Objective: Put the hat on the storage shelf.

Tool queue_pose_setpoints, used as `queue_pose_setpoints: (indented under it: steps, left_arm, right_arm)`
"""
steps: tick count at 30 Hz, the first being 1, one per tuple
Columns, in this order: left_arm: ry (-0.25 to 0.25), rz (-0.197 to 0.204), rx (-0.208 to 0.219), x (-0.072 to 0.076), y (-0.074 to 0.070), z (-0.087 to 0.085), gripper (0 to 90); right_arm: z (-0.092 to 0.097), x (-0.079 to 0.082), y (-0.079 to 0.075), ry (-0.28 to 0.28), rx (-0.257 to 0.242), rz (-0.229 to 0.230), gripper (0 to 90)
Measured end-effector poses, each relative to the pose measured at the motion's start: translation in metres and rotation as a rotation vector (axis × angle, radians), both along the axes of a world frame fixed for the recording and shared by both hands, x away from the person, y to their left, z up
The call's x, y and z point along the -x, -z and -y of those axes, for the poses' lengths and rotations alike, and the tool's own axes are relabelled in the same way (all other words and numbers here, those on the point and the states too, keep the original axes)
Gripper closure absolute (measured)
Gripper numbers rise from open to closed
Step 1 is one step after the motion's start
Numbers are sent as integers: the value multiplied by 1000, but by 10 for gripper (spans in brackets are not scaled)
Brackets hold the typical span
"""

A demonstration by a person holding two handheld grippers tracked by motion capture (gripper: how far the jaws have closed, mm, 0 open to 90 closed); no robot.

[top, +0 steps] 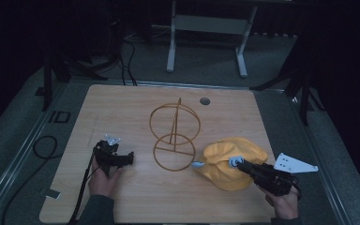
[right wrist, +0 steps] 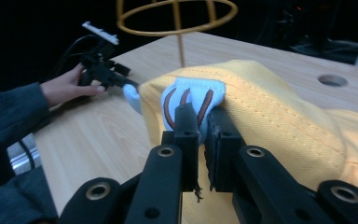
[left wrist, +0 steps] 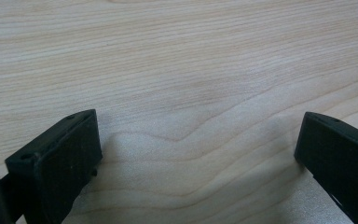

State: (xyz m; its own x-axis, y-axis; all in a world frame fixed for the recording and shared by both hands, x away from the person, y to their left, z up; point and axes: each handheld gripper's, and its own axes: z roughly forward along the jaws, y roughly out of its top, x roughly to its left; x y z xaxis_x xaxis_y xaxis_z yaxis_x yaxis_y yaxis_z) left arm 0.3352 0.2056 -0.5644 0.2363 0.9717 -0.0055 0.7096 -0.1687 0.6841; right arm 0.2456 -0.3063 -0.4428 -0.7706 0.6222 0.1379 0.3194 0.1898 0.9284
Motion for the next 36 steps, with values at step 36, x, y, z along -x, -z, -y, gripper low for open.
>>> queue_pose_setpoints:
  steps: [36]
  left_arm:
    - [0,0,0,0,0,0,4]
  right_arm:
    - [13,-26,-14,152,231,-27,648]
